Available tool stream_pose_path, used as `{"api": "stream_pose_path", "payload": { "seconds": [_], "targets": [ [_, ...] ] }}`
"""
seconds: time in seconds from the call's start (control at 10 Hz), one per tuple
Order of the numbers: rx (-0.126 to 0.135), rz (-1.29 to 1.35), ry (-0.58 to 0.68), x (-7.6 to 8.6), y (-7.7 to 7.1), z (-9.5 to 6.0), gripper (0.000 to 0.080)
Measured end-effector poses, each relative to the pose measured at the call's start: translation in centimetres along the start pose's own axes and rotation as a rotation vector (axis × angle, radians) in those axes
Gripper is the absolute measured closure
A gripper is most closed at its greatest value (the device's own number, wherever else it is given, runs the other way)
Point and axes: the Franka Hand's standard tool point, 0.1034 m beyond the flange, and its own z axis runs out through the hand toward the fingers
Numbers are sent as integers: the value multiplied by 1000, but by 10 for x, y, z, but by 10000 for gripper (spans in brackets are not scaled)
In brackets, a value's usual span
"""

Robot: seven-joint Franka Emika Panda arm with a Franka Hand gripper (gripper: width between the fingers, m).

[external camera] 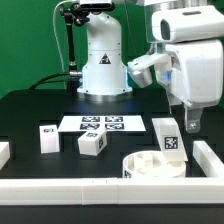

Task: Assemble stool

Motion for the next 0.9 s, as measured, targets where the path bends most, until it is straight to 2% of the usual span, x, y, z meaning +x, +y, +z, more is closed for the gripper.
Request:
{"api": "stream_pose_path", "payload": {
  "seconds": [0.5, 0.7, 0.9],
  "targets": [
    [8, 44, -2, -3, -5, 1, 150],
    [-8, 76, -1, -5, -10, 5, 150],
    [10, 84, -3, -11, -19, 13, 150]
  ]
}}
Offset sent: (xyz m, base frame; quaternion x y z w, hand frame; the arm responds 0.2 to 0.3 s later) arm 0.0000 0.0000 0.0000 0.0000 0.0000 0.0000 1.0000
